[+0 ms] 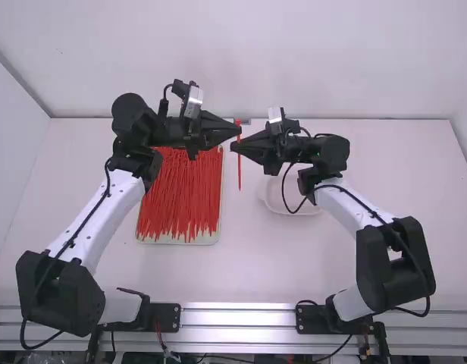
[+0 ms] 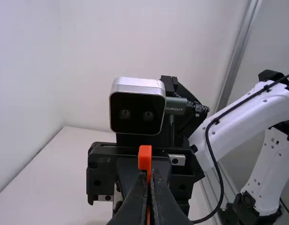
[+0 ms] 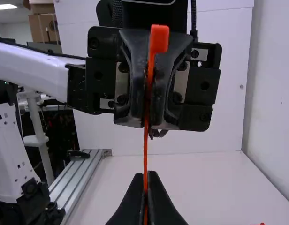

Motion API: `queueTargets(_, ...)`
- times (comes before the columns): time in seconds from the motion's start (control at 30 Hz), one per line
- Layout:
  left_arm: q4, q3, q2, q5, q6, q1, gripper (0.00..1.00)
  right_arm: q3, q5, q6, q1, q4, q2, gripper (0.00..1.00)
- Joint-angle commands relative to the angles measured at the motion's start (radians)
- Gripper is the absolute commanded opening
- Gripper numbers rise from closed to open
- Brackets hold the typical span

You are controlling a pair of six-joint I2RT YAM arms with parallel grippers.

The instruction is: Fasten the cable tie

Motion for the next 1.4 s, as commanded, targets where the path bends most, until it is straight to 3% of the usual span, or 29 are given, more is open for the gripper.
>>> queueTargets(0.0,0.006,0.03,0.003,0.012,-0.004,-0.005,0.02,0.03,0.001,0.003,0.006,0.007,-0.027,0.0)
queueTargets(0.23,0.005,0.03,0.003,0.011,-0.015,-0.006,0.02,0.03,0.001,0.003,0.006,0.007,-0.027,0.0)
queueTargets(0.3,0.006,0.03,0.003,0.008,-0.048,-0.003,0.02,0.03,0.001,0.005,0.006,0.006,-0.027,0.06)
queueTargets(0.33,0.006,0.03,0.003,0.008,-0.067,-0.004,0.02,0.03,0.002,0.008,0.006,0.007,-0.027,0.98)
queueTargets(0.67,0.007,0.03,0.003,-0.019,-0.159,0.042,0.02,0.03,-0.011,0.061,-0.026,0.011,-0.027,1.0)
queueTargets(0.9,0.002,0.047,0.003,-0.019,-0.219,0.082,0.02,0.03,-0.121,-0.1,-0.079,0.069,-0.027,1.0)
queueTargets(1.13,-0.132,0.148,0.039,-0.017,-0.243,0.114,0.02,0.03,-0.142,-0.019,-0.143,0.151,-0.027,1.0)
queueTargets(1.37,-0.314,0.322,0.161,-0.018,-0.256,0.122,0.02,0.03,-0.18,-0.016,-0.204,0.133,-0.027,1.0)
